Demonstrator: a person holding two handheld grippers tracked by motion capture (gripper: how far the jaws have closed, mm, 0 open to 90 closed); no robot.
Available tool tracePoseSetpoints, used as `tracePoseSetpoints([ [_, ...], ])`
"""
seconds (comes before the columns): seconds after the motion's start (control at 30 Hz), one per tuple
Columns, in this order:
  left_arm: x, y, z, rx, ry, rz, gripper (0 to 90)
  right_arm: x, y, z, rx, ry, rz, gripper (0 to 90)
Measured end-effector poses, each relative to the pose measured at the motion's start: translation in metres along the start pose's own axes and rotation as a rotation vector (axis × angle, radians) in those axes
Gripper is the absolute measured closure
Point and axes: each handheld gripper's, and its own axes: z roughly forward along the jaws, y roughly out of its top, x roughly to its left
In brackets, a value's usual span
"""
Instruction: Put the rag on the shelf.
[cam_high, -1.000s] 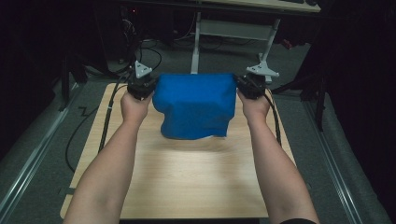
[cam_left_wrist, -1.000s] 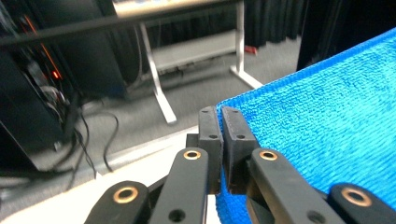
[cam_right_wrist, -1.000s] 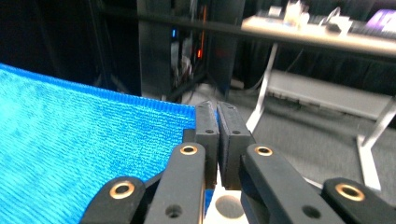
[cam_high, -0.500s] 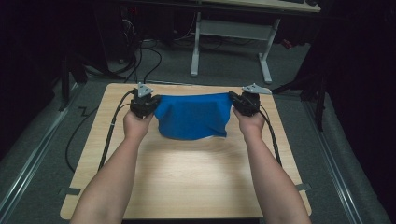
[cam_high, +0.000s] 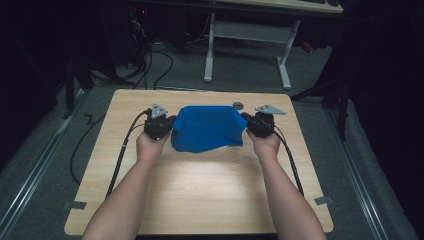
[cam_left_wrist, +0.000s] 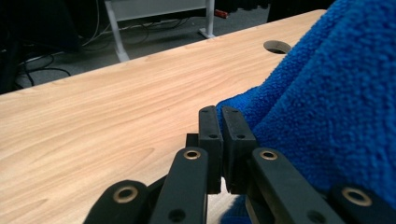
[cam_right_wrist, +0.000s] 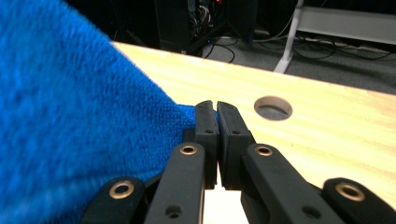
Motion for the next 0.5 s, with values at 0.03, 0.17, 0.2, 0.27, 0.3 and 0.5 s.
tracePoseSetpoints([
  [0.03,0.000,-0.003,0.000,0.003,-0.011,-0.006,87.6,0.001,-0.003,0.000,0.006,0.003,-0.005,88.7],
  [0.17,0.000,-0.007,0.002,0.011,-0.018,-0.008,87.6,0.004,-0.006,0.001,0.013,0.007,-0.009,88.6],
  [0.2,0.000,-0.008,0.003,0.015,-0.022,-0.012,87.6,0.005,-0.008,0.001,0.016,0.006,-0.016,88.7],
  [0.27,0.001,-0.011,0.005,0.026,-0.029,-0.019,87.6,0.006,-0.011,0.001,0.010,0.005,-0.016,88.7],
  [0.3,0.001,-0.013,0.006,0.033,-0.033,-0.023,87.6,0.006,-0.014,0.002,0.013,0.007,-0.004,88.6],
  [0.5,0.000,-0.026,0.017,0.069,-0.050,-0.039,87.4,0.004,-0.031,0.005,0.048,0.004,0.003,88.6],
])
